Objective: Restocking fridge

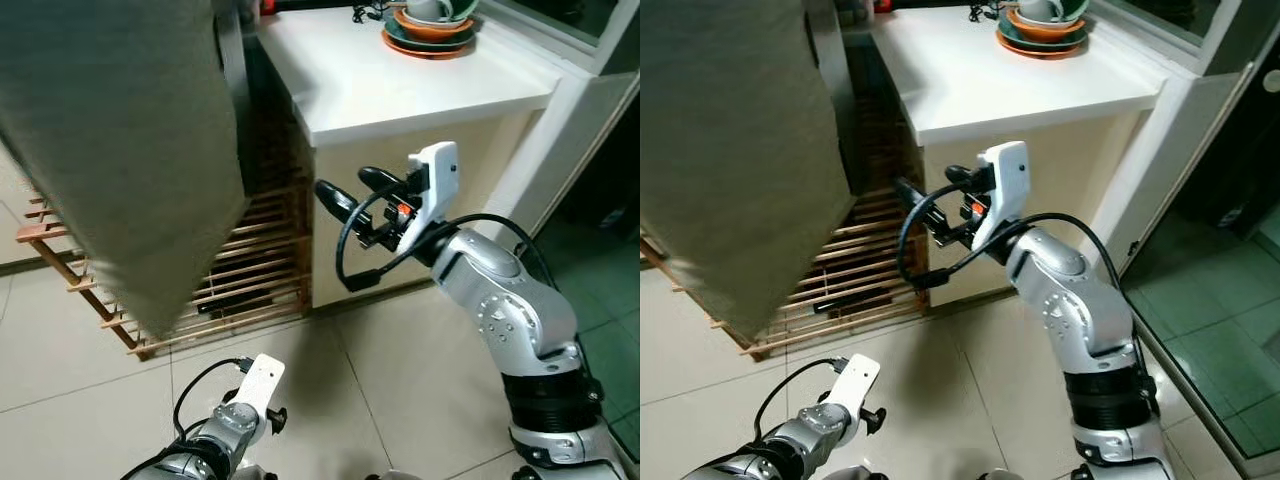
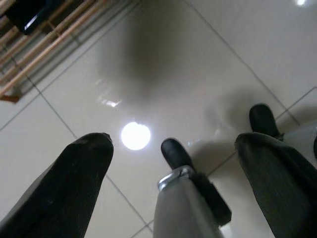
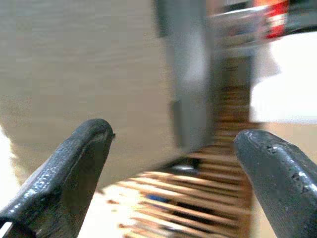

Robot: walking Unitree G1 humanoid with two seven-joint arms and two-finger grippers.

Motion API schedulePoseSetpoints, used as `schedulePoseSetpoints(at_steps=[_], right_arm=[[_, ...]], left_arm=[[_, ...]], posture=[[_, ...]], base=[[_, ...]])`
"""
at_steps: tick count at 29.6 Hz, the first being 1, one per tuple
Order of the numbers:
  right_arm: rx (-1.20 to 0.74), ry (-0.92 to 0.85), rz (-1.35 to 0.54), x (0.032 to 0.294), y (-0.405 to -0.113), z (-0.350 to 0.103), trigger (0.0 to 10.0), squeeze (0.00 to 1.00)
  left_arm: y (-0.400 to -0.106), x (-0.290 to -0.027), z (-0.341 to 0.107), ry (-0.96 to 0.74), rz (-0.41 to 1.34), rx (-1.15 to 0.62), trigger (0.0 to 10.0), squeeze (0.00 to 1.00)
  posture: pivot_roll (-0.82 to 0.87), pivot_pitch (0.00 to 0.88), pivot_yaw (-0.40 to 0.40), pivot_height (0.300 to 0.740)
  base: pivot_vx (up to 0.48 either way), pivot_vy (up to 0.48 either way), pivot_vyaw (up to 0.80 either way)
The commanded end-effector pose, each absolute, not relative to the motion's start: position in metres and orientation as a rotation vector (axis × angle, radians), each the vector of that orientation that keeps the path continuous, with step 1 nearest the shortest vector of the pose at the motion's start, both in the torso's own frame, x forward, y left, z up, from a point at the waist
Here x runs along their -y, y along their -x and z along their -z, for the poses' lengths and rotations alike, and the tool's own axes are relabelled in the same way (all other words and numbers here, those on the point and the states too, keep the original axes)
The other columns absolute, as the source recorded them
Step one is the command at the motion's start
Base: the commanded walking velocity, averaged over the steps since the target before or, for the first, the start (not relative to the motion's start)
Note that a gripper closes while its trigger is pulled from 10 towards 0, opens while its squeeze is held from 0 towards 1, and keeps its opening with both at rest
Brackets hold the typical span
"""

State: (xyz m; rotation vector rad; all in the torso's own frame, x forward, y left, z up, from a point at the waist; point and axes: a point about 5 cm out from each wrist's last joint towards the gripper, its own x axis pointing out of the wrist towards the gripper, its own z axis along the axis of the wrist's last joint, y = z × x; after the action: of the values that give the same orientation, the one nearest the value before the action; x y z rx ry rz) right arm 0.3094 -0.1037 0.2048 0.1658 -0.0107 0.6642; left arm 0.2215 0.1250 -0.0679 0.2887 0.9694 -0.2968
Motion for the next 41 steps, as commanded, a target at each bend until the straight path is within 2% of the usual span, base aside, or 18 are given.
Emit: schedulePoseSetpoints(at_steps=[1, 2, 3, 4, 5, 6, 7, 8, 9, 11, 12, 14, 15, 22, 35, 41], right_arm=[[0.046, 0.029, -0.379, 0.139, -0.327, -0.195, 10.0, 0.00], [0.046, 0.029, -0.379, 0.139, -0.327, -0.195, 10.0, 0.00], [0.035, 0.052, -0.124, 0.176, -0.332, -0.182, 10.0, 0.00], [0.035, 0.052, -0.124, 0.176, -0.332, -0.182, 10.0, 0.00], [0.022, 0.021, -0.052, 0.188, -0.330, -0.177, 10.0, 0.00], [-0.004, 0.040, 0.080, 0.207, -0.324, -0.165, 10.0, 0.00], [-0.004, 0.040, 0.080, 0.207, -0.324, -0.165, 10.0, 0.00], [-0.012, 0.037, 0.111, 0.213, -0.320, -0.158, 10.0, 0.00], [-0.013, 0.024, 0.154, 0.218, -0.312, -0.150, 10.0, 0.00], [-0.011, 0.021, 0.164, 0.218, -0.310, -0.148, 10.0, 0.00], [0.017, 0.026, 0.154, 0.214, -0.308, -0.146, 10.0, 0.00], [0.034, 0.029, 0.142, 0.210, -0.306, -0.145, 10.0, 0.00], [0.047, 0.029, 0.120, 0.203, -0.307, -0.141, 10.0, 0.00], [0.105, -0.017, 0.092, 0.190, -0.311, -0.141, 10.0, 0.00], [0.168, 0.019, 0.056, 0.188, -0.316, -0.149, 10.0, 0.00], [0.186, 0.026, 0.066, 0.188, -0.314, -0.149, 10.0, 0.00]], left_arm=[[-0.244, -0.115, 0.052, -0.279, 0.284, -0.823, 10.0, 0.00], [-0.244, -0.115, 0.052, -0.279, 0.284, -0.823, 10.0, 0.00], [-0.272, -0.114, 0.028, -0.210, 0.210, -0.632, 10.0, 0.00], [-0.272, -0.114, 0.028, -0.210, 0.210, -0.632, 10.0, 0.00], [-0.280, -0.116, 0.019, -0.179, 0.175, -0.567, 10.0, 0.00], [-0.298, -0.130, -0.002, -0.110, 0.131, -0.426, 10.0, 0.00], [-0.298, -0.130, -0.002, -0.110, 0.131, -0.426, 10.0, 0.00], [-0.312, -0.146, -0.021, -0.077, 0.110, -0.331, 10.0, 0.00], [-0.336, -0.161, -0.072, 0.018, 0.090, -0.126, 10.0, 0.00], [-0.340, -0.164, -0.087, 0.047, 0.089, -0.068, 10.0, 0.00], [-0.346, -0.157, -0.113, 0.072, 0.106, 0.019, 10.0, 0.00], [-0.348, -0.152, -0.126, 0.078, 0.119, 0.063, 10.0, 0.00], [-0.350, -0.141, -0.141, 0.074, 0.152, 0.118, 10.0, 0.00], [-0.340, -0.111, -0.164, 0.063, 0.332, 0.214, 10.0, 0.00], [-0.328, -0.093, -0.167, 0.050, 0.442, 0.193, 10.0, 0.00], [-0.328, -0.086, -0.164, 0.051, 0.491, 0.172, 10.0, 0.00]], posture=[[-0.09, 0.000, 0.004, 0.740], [-0.09, 0.000, 0.004, 0.740], [-0.09, 0.000, 0.009, 0.740], [-0.09, 0.000, 0.009, 0.740], [-0.09, 0.000, 0.014, 0.740], [-0.09, 0.000, 0.014, 0.740], [-0.09, 0.000, 0.014, 0.740], [-0.09, 0.000, 0.018, 0.740], [-0.09, 0.000, 0.018, 0.740], [-0.09, 0.000, 0.018, 0.740], [-0.09, 0.000, 0.034, 0.740], [-0.09, 0.000, 0.034, 0.740], [-0.09, 0.000, 0.051, 0.740], [-0.08, 0.000, 0.066, 0.740], [-0.10, 0.000, 0.016, 0.740], [-0.12, 0.000, 0.022, 0.740]], base=[[0.000, 0.000, 0.00], [0.000, 0.000, 0.00], [0.000, 0.000, 0.00], [0.000, 0.000, 0.00], [0.000, 0.000, 0.00], [0.000, 0.000, 0.00], [0.000, 0.000, 0.00], [0.000, 0.000, 0.00], [0.000, 0.000, 0.00], [0.000, 0.000, 0.00], [0.000, 0.000, 0.00], [0.000, 0.000, 0.00], [0.000, 0.000, 0.00], [0.000, 0.000, -0.62], [0.000, 0.000, -0.72], [0.447, 0.000, -0.72]])
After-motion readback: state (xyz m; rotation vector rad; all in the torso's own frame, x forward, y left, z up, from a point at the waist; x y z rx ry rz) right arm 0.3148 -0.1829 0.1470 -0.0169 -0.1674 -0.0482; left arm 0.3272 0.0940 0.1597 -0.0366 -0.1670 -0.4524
